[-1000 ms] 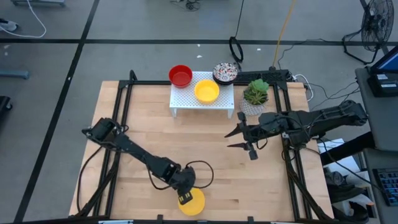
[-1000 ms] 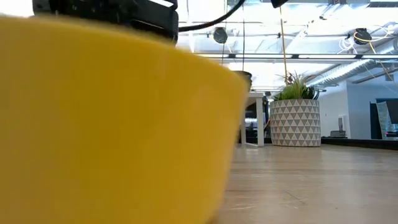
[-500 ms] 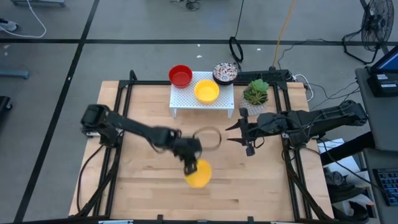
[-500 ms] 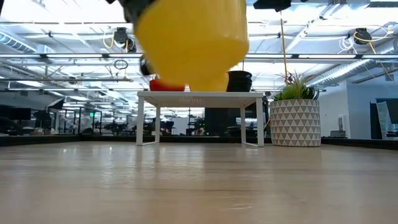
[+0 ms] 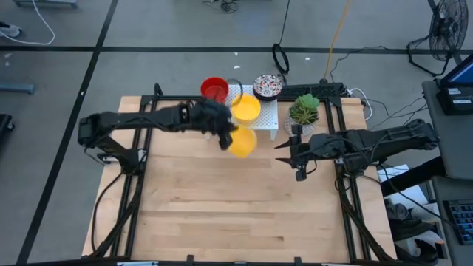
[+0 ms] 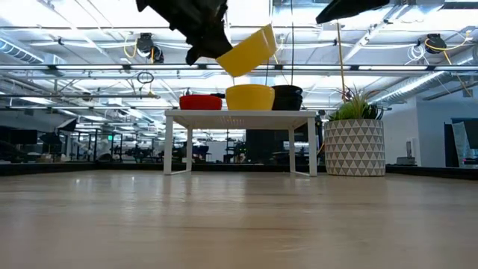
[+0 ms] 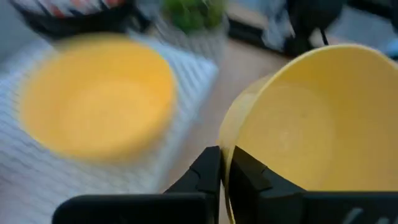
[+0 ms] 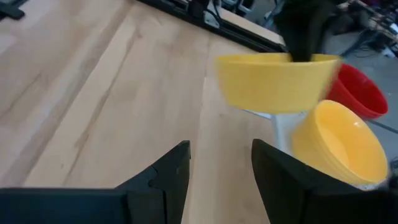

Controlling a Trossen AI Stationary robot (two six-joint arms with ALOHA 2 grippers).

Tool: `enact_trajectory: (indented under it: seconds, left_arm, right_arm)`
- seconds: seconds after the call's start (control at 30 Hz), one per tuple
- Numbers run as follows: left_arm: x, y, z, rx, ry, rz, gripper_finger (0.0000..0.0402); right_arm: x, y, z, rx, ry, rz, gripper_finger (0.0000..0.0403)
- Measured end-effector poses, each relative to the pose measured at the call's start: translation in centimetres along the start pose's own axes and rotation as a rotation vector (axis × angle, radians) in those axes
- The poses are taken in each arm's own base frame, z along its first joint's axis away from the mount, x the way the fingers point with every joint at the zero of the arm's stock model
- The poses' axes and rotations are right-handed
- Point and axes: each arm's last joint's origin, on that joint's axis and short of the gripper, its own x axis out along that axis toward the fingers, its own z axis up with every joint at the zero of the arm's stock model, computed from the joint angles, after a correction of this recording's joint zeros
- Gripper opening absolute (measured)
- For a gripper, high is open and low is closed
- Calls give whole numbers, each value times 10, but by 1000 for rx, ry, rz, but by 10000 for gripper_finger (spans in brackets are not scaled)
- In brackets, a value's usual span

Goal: Pick & Place Mini bowls
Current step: Stack the yellow bowl on the yellow bowls on the shelf

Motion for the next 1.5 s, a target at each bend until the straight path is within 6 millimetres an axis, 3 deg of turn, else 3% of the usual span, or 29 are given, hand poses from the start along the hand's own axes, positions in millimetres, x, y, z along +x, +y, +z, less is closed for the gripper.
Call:
enact_trajectory:
  seconds: [0.2,0.33,0.57,0.83,1.1,1.33,1.5]
  left_arm:
    - [-6,35,19,14,-148,77,6]
    - [-6,54,24,4,-182,123,18]
    - [-9,74,28,-22,-220,175,27]
    - [-5,87,26,-30,-205,206,9]
    - [17,95,21,-36,-191,214,26]
    - [22,102,21,-59,-213,227,18]
    - [20,103,22,-92,-224,259,36]
  right_arm:
    - [-10,-3,0,9,-28,-12,160]
    - [-13,-4,1,12,-37,-15,160]
    - [-13,-4,1,18,-38,-14,160]
    - [-13,-4,1,54,-38,-13,160]
    - [-13,-4,1,71,-36,-12,160]
    - [-13,-3,-1,67,-20,-8,160]
    - [-13,-3,-3,62,-1,-3,160]
